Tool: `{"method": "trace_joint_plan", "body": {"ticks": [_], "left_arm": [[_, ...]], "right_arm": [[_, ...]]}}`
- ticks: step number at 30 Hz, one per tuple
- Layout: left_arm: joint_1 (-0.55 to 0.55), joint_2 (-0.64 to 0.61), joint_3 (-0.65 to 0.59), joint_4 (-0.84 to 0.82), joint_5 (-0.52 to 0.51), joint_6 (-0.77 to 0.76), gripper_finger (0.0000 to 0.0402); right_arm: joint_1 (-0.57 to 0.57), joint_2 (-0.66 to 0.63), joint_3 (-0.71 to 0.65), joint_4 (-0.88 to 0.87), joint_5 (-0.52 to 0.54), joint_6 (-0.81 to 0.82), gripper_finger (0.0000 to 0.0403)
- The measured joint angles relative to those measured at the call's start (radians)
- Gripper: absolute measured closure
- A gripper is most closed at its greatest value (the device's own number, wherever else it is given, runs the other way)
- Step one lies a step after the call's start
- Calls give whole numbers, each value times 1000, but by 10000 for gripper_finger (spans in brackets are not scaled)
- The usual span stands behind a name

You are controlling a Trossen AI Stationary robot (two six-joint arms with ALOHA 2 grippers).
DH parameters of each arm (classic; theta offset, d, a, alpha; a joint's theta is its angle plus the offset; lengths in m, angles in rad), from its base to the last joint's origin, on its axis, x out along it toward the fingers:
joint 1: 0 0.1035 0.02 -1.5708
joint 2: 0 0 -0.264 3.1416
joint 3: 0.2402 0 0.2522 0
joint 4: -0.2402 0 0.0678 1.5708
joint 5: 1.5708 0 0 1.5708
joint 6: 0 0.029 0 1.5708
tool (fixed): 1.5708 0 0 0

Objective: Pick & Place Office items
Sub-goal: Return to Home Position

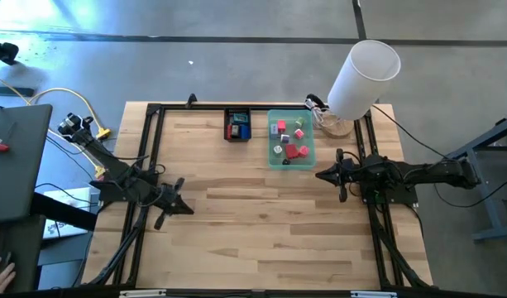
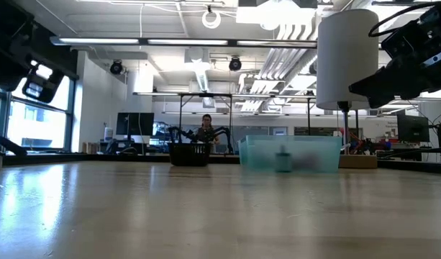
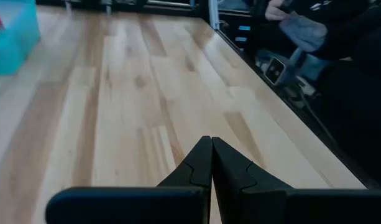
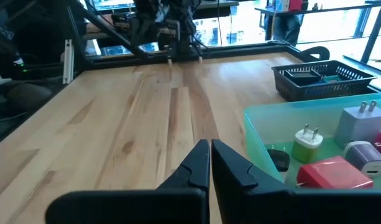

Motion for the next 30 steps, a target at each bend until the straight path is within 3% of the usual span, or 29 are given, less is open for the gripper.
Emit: {"method": "trace_joint_plan", "body": {"ticks": [8, 14, 27, 30], "left_arm": [[70, -8, -64, 125, 60, 6, 401], [137, -20, -57, 137, 200, 62, 401], [361, -177, -36, -122, 231, 34, 401], [392, -226, -32, -155, 285, 25, 401]], "right_arm": [[0, 0, 0, -3, 7, -5, 400], [0, 0, -1, -5, 9, -7, 400], [0, 0, -1, -9, -10, -8, 400], [0, 0, -1, -9, -11, -8, 400]]}}
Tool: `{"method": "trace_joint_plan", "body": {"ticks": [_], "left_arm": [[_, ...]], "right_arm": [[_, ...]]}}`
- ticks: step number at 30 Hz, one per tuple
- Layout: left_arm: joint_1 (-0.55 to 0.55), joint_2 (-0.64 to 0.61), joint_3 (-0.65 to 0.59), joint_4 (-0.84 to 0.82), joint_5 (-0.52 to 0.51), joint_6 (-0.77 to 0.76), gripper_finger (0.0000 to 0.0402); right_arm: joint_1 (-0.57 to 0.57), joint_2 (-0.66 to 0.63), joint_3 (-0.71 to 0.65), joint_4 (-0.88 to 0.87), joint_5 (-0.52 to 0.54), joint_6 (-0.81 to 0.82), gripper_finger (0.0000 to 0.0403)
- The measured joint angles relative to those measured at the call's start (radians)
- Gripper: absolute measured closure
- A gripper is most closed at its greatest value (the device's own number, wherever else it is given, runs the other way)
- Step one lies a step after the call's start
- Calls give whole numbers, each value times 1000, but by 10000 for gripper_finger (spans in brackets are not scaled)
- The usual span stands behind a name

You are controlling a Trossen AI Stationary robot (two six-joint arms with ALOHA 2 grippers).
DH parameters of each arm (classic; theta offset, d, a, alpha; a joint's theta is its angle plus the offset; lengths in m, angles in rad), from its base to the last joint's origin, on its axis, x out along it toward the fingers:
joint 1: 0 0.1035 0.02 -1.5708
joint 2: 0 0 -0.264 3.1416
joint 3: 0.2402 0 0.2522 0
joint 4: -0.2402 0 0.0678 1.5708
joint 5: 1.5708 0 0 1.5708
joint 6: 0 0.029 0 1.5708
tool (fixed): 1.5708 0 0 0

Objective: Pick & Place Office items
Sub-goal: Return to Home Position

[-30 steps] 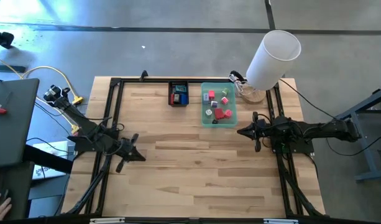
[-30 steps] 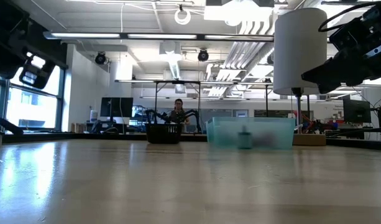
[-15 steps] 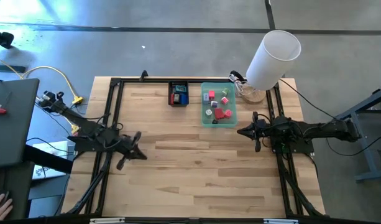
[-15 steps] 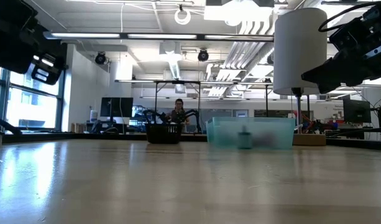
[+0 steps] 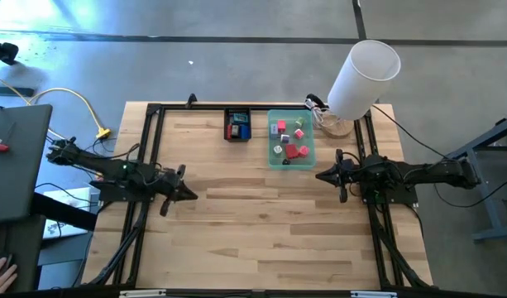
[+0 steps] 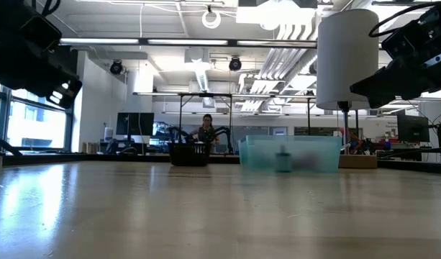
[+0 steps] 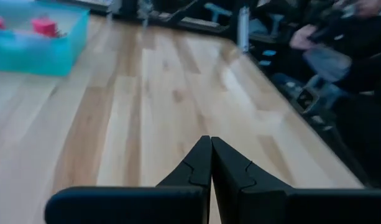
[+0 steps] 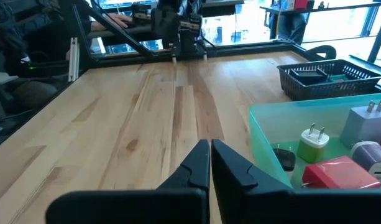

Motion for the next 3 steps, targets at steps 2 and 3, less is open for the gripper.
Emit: {"method": "trace_joint_plan", "body": {"ticks": [2, 3], "left_arm": [[17, -29, 0, -8, 47, 10, 401], [25, -43, 0, -9, 64, 16, 401]], "right_arm": [[0, 0, 0, 0, 0, 0, 400], [0, 0, 0, 0, 0, 0, 400]]}}
